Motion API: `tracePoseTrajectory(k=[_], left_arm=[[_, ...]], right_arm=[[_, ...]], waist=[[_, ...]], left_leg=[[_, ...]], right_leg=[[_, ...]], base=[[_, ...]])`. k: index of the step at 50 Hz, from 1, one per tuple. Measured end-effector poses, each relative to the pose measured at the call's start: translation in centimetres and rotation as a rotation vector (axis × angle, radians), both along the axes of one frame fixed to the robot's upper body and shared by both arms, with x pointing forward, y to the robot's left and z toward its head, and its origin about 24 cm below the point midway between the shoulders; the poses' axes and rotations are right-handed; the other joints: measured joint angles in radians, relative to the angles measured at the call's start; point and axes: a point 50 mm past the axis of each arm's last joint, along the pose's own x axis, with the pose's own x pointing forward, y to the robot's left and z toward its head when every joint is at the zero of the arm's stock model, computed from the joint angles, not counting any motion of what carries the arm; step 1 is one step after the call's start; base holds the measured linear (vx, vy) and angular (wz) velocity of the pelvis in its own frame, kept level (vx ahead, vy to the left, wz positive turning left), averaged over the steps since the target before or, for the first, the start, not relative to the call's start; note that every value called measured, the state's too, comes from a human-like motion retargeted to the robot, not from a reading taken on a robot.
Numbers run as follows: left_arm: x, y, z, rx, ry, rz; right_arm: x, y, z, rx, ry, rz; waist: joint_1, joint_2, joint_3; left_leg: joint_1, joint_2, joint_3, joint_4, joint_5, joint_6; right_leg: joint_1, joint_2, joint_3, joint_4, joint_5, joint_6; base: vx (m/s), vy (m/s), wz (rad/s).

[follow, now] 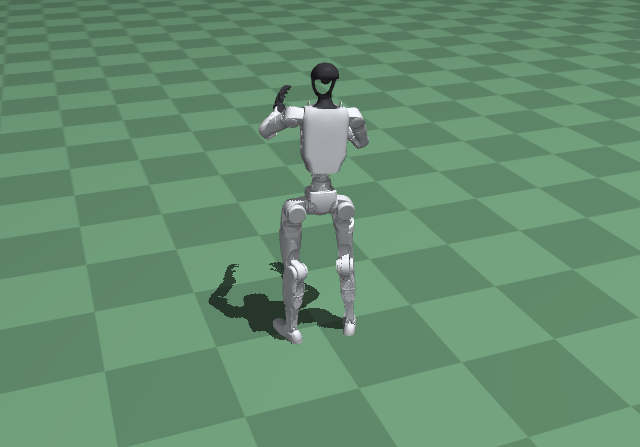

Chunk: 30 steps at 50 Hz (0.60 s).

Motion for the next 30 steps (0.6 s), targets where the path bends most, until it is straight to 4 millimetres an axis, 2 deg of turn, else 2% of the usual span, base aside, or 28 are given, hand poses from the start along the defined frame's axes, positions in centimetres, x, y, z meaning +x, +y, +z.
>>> tracePoseTrajectory(k=[5, 10, 13, 17, 23, 30], left_arm=[[-1.3, 0.5, -3.3, -0.155, 0.085, -0.057], [-2.9, 0.5, -5.6, -0.252, 0.152, -0.102], [-4.0, 0.8, -6.6, -0.305, 0.162, -0.109], [-5.7, 1.6, -7.8, -0.343, 0.169, -0.092], [-7.8, 2.8, -10.2, -0.321, 0.227, -0.051], [-9.1, 2.9, -12.4, -0.29, 0.31, -0.055]], right_arm=[[2.8, 2.8, 0.5, -0.061, 0.081, -0.002], [4.1, 4.5, -0.7, 0.042, 0.247, 0.085], [3.2, 4.7, -0.7, 0.109, 0.237, 0.138], [1.3, 4.7, 0.5, 0.163, 0.139, 0.203], [-0.6, 4.8, 3.8, 0.206, -0.02, 0.273], [-0.6, 5.7, 7.8, 0.218, -0.118, 0.31]], waist=[[0.047, -0.008, 0.005], [0.087, -0.025, 0.025], [0.105, -0.041, 0.041], [0.126, -0.064, 0.059], [0.163, -0.106, 0.076], [0.23, -0.156, 0.08]], left_leg=[[-0.003, 0.003, 0.016, 0.008, -0.007, 0.004], [-0.013, 0.001, 0.01, 0.006, -0.003, 0.005], [-0.019, -0.002, -0.005, -0.003, 0.005, 0.005], [-0.027, -0.008, -0.029, -0.019, 0.017, 0.003], [-0.039, -0.011, -0.058, -0.034, 0.026, 0.003], [-0.05, -0.011, -0.075, -0.036, 0.024, 0.004]], right_leg=[[-0.005, 0.004, 0.018, -0.01, 0.007, 0.001], [-0.006, 0.005, 0.012, -0.022, 0.013, 0.0], [-0.005, 0.003, -0.003, -0.026, 0.013, 0.0], [-0.006, -0.001, -0.027, -0.025, 0.011, 0.0], [-0.01, -0.005, -0.056, -0.019, 0.006, 0.004], [-0.013, -0.005, -0.074, -0.016, 0.006, 0.009]], base=[[0.01, 0.0, -0.13], [0.0, 0.0, 0.0], [0.02, 0.01, 0.25], [0.03, 0.02, 0.32], [0.04, 0.02, 0.26], [0.05, 0.02, 0.14]])
